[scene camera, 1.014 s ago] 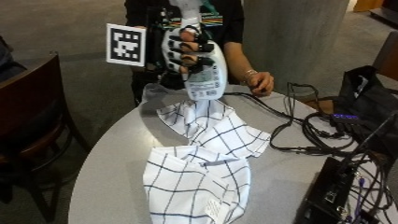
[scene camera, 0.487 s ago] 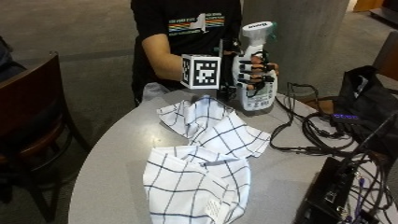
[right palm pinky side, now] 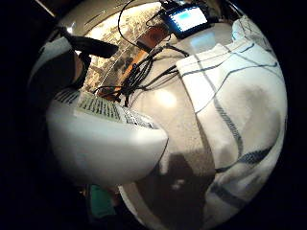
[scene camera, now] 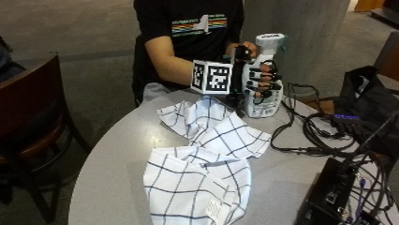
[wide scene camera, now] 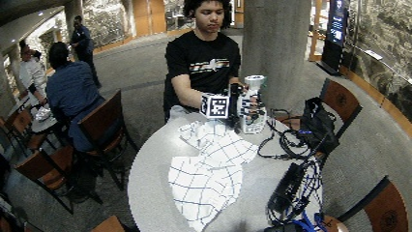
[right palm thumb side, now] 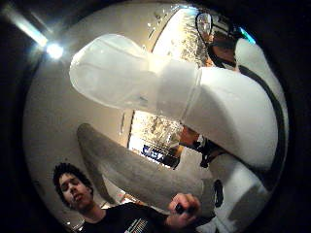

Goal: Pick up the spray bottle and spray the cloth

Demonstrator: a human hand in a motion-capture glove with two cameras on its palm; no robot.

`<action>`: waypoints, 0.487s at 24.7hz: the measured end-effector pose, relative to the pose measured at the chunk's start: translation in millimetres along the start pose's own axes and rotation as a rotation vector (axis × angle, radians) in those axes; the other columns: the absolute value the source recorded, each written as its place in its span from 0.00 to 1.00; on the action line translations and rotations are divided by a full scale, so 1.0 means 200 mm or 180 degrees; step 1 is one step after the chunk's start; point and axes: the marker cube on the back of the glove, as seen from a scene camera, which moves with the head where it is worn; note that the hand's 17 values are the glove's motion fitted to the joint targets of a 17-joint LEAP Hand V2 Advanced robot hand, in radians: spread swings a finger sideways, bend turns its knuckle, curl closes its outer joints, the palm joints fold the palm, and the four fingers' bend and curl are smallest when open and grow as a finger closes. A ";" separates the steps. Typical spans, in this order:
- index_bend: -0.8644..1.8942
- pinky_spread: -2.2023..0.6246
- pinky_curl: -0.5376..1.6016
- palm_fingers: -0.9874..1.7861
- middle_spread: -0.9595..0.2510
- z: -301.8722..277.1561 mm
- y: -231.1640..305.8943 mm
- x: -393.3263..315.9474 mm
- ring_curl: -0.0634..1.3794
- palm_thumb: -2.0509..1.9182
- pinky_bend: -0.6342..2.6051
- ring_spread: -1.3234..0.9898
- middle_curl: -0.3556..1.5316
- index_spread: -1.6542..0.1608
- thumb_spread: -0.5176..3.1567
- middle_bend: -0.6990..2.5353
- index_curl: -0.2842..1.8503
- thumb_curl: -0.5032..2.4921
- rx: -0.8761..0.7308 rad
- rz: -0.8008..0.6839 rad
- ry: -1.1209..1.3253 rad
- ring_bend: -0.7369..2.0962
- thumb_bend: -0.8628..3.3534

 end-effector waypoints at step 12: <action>0.37 0.84 0.42 0.63 0.76 -0.56 0.33 -0.10 0.30 0.74 0.26 0.57 0.43 0.79 0.36 0.29 0.34 0.38 0.0469 -0.0363 0.0743 0.34 0.20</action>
